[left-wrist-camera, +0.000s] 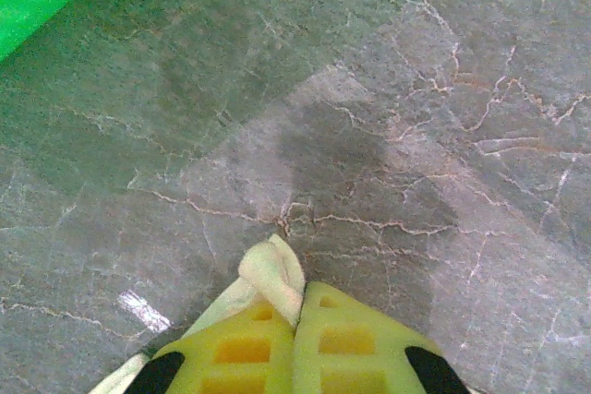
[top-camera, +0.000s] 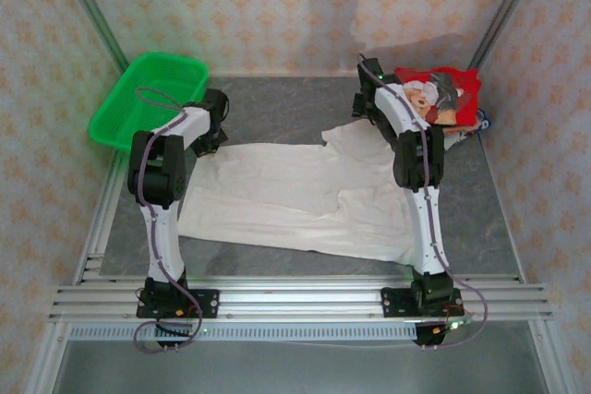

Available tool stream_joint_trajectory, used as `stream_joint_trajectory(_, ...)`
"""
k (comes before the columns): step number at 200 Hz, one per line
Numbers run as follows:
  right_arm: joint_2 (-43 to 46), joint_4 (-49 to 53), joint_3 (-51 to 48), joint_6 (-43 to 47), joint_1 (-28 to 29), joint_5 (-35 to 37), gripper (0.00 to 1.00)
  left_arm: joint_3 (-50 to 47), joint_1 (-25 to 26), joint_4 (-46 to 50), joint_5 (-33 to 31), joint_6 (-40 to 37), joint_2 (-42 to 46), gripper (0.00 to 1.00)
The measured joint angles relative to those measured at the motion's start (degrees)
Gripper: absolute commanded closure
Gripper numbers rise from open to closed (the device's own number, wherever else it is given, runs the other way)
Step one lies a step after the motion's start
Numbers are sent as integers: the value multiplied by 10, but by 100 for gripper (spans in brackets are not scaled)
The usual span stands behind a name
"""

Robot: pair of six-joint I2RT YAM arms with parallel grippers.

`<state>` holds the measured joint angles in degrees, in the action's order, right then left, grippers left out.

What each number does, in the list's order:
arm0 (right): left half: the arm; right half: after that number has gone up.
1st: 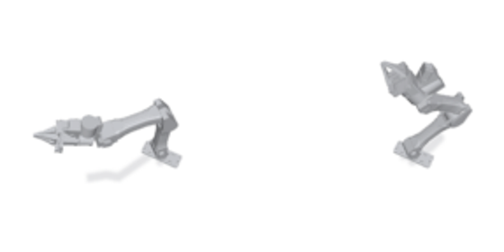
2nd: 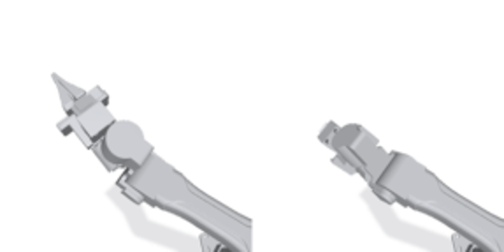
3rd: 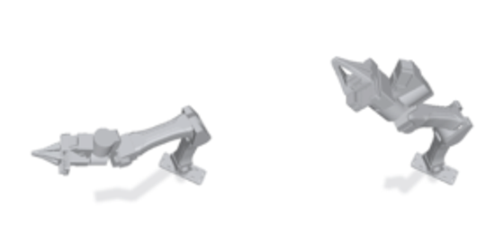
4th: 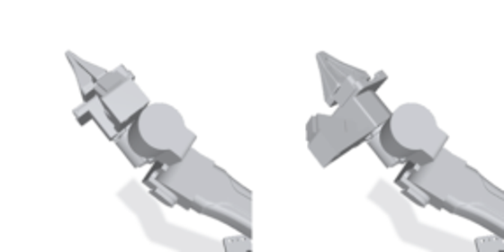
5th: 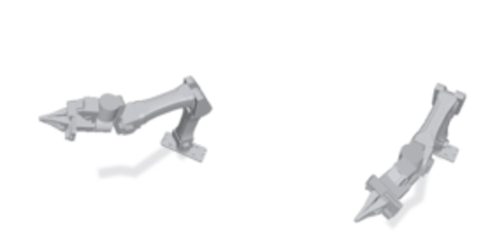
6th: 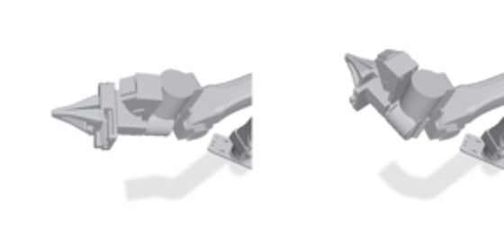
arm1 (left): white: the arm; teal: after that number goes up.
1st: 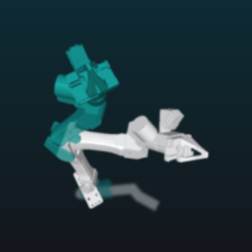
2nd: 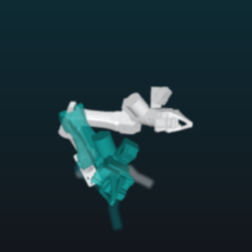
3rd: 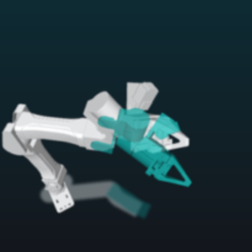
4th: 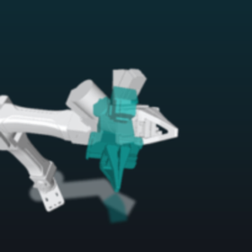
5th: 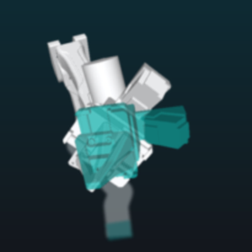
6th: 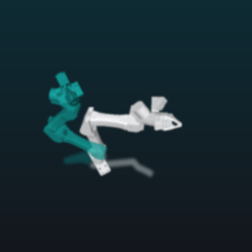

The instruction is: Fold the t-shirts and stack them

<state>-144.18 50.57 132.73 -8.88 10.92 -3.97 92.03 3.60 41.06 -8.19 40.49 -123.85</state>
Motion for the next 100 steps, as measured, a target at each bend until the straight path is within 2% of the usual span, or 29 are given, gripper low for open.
stream_joint_trajectory(64,-38,-8,19,4,-1,18,57,-2,0,-2,0,-2,1,100)
stream_joint_trajectory(100,-40,-11,24,0,-2,25,66,-2,0,-2,0,-11,2,100)
